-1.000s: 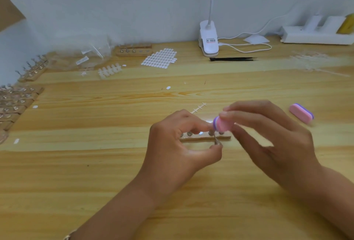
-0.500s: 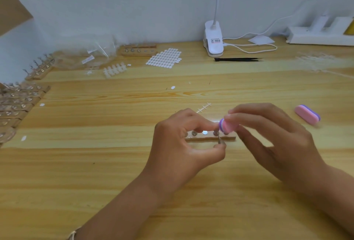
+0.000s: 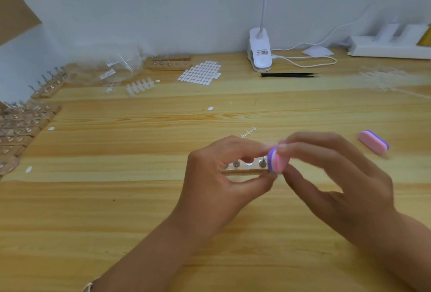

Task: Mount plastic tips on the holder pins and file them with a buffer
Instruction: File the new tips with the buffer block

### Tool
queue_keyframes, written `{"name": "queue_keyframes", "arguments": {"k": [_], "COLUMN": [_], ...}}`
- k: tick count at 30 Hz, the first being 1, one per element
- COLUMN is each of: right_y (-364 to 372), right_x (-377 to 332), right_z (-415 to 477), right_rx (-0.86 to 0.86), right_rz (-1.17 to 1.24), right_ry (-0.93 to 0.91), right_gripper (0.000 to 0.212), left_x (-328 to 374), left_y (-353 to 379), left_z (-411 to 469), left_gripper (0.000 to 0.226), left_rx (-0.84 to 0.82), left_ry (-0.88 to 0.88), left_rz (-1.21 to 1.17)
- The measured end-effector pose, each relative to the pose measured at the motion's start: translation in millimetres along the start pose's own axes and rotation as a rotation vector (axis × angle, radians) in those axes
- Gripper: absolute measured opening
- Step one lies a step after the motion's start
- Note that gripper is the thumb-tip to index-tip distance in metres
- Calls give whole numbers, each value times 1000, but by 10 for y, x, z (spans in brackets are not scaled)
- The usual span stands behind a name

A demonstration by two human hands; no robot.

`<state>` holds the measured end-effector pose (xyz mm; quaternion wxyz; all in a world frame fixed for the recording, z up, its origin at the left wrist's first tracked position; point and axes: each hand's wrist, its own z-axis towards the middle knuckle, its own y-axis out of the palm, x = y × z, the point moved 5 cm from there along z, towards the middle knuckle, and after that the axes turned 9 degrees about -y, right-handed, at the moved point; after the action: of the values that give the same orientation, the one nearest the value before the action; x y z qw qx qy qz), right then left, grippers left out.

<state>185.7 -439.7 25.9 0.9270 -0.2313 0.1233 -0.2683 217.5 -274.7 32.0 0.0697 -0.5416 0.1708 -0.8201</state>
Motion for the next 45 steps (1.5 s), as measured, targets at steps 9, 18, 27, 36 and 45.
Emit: {"name": "queue_keyframes", "arguments": {"k": [9, 18, 27, 36, 45], "right_y": [-54, -92, -104, -124, -137], "right_x": [-43, -38, -3, 35, 52], "right_z": [39, 28, 34, 22, 18], "right_rx": [33, 63, 84, 124, 111], "right_rz": [-64, 3, -26, -39, -84], "right_ry": [-44, -61, -41, -25, -53], "right_gripper": [24, 29, 31, 33, 30], "left_x": [26, 22, -29, -38, -26], "left_y": [-20, -5, 12, 44, 57], "left_z": [-19, -11, 8, 16, 1], "left_gripper": [32, 40, 45, 46, 46], "left_rx": [33, -5, -28, -78, -93], "left_ry": [68, 65, -8, -21, -14], "left_rz": [-18, -60, -127, -184, -183]}}
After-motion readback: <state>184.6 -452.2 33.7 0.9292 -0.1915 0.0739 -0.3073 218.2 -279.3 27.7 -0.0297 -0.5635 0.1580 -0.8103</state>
